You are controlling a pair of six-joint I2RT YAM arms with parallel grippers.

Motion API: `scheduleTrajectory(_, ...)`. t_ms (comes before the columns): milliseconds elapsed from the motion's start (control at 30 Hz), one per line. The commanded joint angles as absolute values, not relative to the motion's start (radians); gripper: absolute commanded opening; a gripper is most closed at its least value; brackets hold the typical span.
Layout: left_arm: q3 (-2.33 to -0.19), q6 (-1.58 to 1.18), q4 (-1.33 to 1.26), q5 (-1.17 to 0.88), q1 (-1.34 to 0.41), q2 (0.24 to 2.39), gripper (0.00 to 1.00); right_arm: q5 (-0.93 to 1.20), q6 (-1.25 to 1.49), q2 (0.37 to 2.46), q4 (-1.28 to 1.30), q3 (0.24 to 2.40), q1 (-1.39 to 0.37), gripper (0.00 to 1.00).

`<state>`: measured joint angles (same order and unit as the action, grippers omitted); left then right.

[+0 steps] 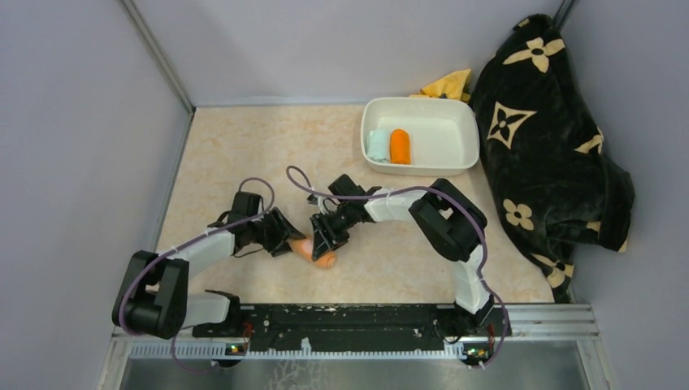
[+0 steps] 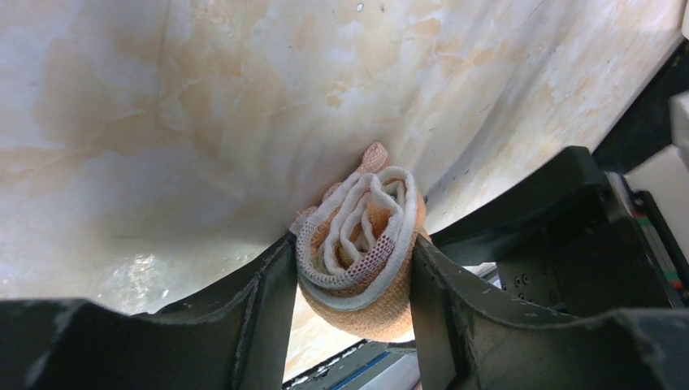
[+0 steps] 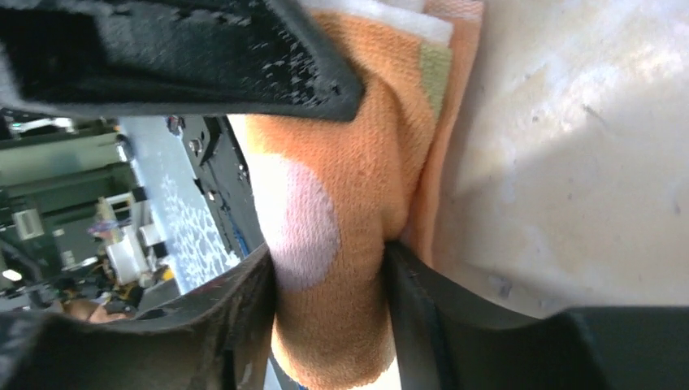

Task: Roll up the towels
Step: Pick up the towel at the center of the board.

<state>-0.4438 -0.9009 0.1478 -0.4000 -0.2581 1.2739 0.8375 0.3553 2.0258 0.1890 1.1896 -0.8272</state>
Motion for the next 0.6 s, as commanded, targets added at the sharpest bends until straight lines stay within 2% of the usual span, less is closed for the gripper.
scheduleTrajectory(0,-0.454,-0.863,0.168,-0.374,-0.267,1.332,0.56,0.518,0.265,1.890,0.282,1.164,-0.861,0.54)
scheduleTrajectory(133,-0.485,-0.831,0.216,-0.351,-0.271,1.362,0.55,0.290,0.147,1.800,0.367,1.209,-0.942,0.61)
scheduleTrajectory(333,-0.498,-0.811,0.238,-0.336,-0.276,1.374,0.56,-0.012,0.046,1.791,0.433,1.280,-1.083,0.64)
scheduleTrajectory(567,-0.511,-0.801,0.256,-0.317,-0.284,1.370,0.57,-0.148,0.016,1.872,0.467,1.347,-1.186,0.63)
